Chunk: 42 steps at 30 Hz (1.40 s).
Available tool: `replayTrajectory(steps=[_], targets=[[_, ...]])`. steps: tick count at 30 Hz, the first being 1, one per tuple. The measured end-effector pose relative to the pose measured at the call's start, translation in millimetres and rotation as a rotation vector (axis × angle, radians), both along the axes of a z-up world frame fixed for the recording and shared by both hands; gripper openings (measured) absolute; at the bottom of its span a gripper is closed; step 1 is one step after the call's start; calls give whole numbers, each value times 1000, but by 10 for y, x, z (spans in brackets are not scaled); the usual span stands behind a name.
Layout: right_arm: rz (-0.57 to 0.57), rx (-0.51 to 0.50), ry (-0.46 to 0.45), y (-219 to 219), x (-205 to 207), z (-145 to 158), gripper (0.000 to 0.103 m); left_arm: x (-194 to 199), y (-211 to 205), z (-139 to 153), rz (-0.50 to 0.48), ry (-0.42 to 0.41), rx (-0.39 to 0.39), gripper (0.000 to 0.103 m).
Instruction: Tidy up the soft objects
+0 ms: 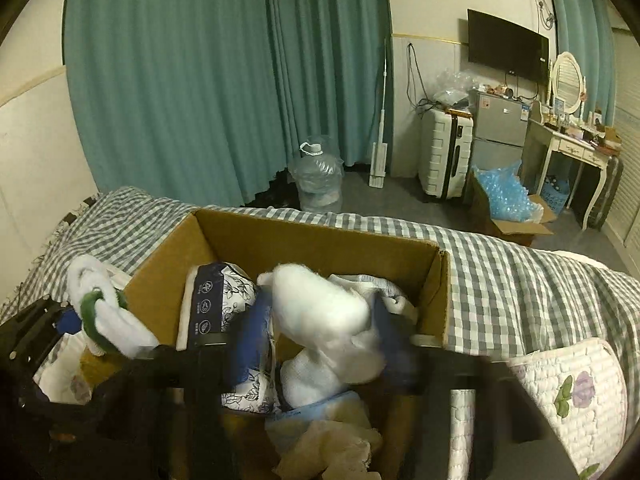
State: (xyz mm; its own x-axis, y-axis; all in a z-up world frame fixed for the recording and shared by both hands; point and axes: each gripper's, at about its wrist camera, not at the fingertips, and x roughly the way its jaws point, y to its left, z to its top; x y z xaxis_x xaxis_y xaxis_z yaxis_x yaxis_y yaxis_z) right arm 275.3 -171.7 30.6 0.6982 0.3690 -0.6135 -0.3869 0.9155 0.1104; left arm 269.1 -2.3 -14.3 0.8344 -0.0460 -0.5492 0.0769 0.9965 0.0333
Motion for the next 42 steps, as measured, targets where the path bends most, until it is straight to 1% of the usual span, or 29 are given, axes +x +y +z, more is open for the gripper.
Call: replayTrajectory(steps=[1, 2, 5, 8, 9, 11, 12, 14, 15, 16, 17, 18, 19, 21, 23, 24, 25, 26, 28, 30, 33, 35, 37, 40, 42], targets=[[1, 17, 5, -40, 11, 7, 86, 0, -13, 38, 15, -9, 15, 74], [3, 36, 5, -90, 0, 37, 86, -17, -29, 98, 32, -20, 26, 74], [-22, 32, -22, -195, -113, 236, 86, -103, -9, 282, 27, -52, -12, 74], [-40, 24, -63, -341, -310, 564, 86, -279, -23, 620, 31, -96, -43, 74], [-47, 16, -86, -404, -408, 739, 86, -384, -38, 803, 38, -125, -49, 74], [-60, 14, -127, -509, -592, 1041, 86, -549, -62, 1062, 41, -170, -44, 74], [-66, 18, -153, -576, -728, 1244, 86, -705, -81, 1274, 41, -212, -38, 74], [-82, 29, -202, -692, -994, 1607, 86, -956, -98, 1583, 40, -274, -38, 74], [-83, 32, -227, -721, -1134, 1764, 86, -1069, -97, 1715, 38, -300, -42, 77], [-90, 29, -264, -769, -1318, 1959, 87, -1282, -94, 1917, 37, -345, -50, 82], [-106, 19, -302, -806, -1516, 2138, 88, -1396, -81, 2008, 41, -370, -54, 86], [-113, 15, -326, -831, -1640, 2254, 90, -1632, -65, 2172, 53, -424, -63, 86], [-122, 20, -362, -874, -1864, 2414, 93, -1777, -44, 2263, 67, -455, -64, 86], [-131, 43, -389, -909, -2173, 2614, 96, -2149, 13, 2454, 99, -519, -73, 86], [-127, 72, -414, -946, -2481, 2754, 102, -2419, 67, 2549, 103, -557, -81, 86], [-129, 79, -436, -949, -2650, 2807, 103, -2581, 118, 2592, 113, -579, -77, 87], [-129, 78, -459, -944, -2814, 2846, 103, -2717, 164, 2619, 124, -594, -67, 89], [-129, 74, -472, -935, -2920, 2878, 103, -2822, 206, 2626, 114, -609, -64, 94], [-129, 70, -496, -927, -3167, 2922, 103, -2999, 288, 2606, 96, -637, -66, 94], [-127, 91, -513, -911, -3392, 2917, 103, -3123, 319, 2573, 86, -659, -66, 94], [-142, 118, -546, -919, -3634, 2823, 103, -3241, 378, 2457, 84, -662, -85, 94], [-146, 124, -565, -901, -3745, 2715, 103, -3227, 414, 2338, 81, -641, -114, 94], [-148, 130, -577, -857, -3803, 2539, 103, -3187, 435, 2209, 87, -626, -124, 94], [-169, 127, -579, -807, -3751, 2266, 103, -3054, 451, 1968, 97, -589, -111, 94], [-178, 108, -583, -736, -3660, 2024, 103, -2950, 458, 1786, 94, -557, -101, 94]])
